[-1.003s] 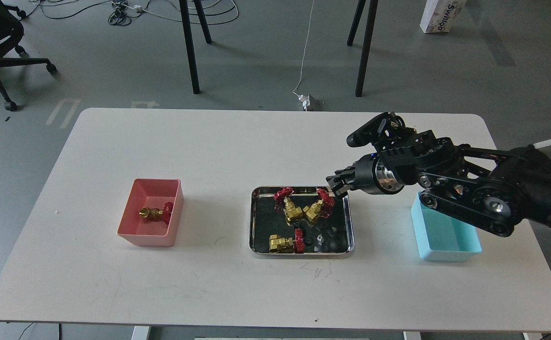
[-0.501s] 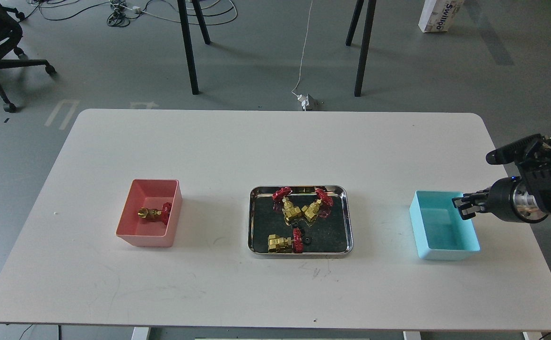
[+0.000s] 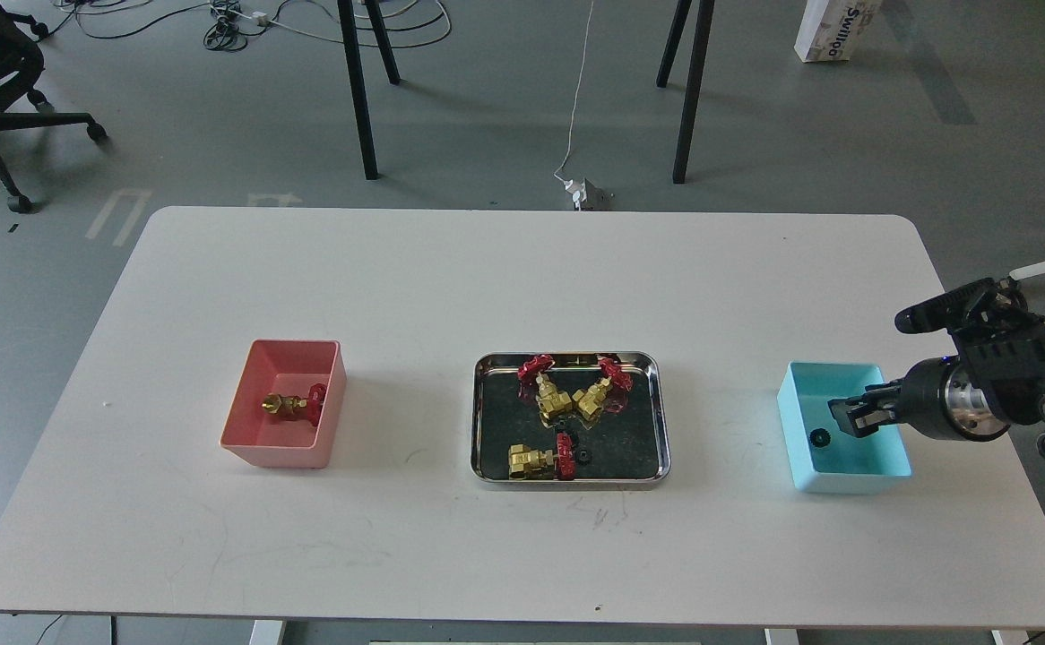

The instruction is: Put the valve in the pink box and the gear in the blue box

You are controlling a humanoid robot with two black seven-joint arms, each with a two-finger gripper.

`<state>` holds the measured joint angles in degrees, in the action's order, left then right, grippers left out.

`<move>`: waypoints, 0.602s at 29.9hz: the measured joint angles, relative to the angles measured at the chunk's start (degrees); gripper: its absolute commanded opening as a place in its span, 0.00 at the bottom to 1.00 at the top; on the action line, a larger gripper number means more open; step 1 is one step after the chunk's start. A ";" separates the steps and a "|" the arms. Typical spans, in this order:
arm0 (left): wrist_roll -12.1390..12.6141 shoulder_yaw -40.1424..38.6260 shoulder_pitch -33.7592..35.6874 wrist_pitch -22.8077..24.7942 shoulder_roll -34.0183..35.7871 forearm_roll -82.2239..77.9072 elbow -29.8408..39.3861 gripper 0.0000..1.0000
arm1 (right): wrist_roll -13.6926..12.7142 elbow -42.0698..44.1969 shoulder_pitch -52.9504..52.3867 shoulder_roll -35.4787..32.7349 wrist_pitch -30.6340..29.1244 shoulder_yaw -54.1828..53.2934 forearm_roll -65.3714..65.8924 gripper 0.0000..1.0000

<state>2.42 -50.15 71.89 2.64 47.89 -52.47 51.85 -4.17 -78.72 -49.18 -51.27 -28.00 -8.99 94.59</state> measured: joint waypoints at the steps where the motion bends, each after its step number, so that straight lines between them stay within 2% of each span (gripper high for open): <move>1: 0.01 0.04 0.00 0.00 0.06 0.00 0.00 0.93 | -0.01 -0.04 0.02 0.00 0.00 -0.44 -0.26 0.65; 4: 0.06 0.20 -0.05 0.00 0.09 0.00 0.00 0.93 | 0.00 -0.08 0.03 0.00 0.00 -3.83 -2.07 0.73; 7: 0.19 0.28 -0.07 0.00 -0.19 0.00 0.01 0.93 | -0.44 0.06 0.03 0.41 0.00 -12.28 -8.13 0.83; 13: 0.97 0.92 -0.44 -0.10 -2.36 -0.17 0.01 0.93 | -6.74 3.24 -0.22 5.57 0.24 -27.89 -26.10 0.84; 18: 1.14 3.93 -0.28 -0.85 -6.76 -0.44 0.01 0.93 | -8.53 11.50 -3.97 10.35 9.96 -34.08 -38.40 0.84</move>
<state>3.56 -46.22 71.61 1.80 41.13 -52.90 51.86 -12.71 -67.21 -53.14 -40.92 -18.03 -43.07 56.20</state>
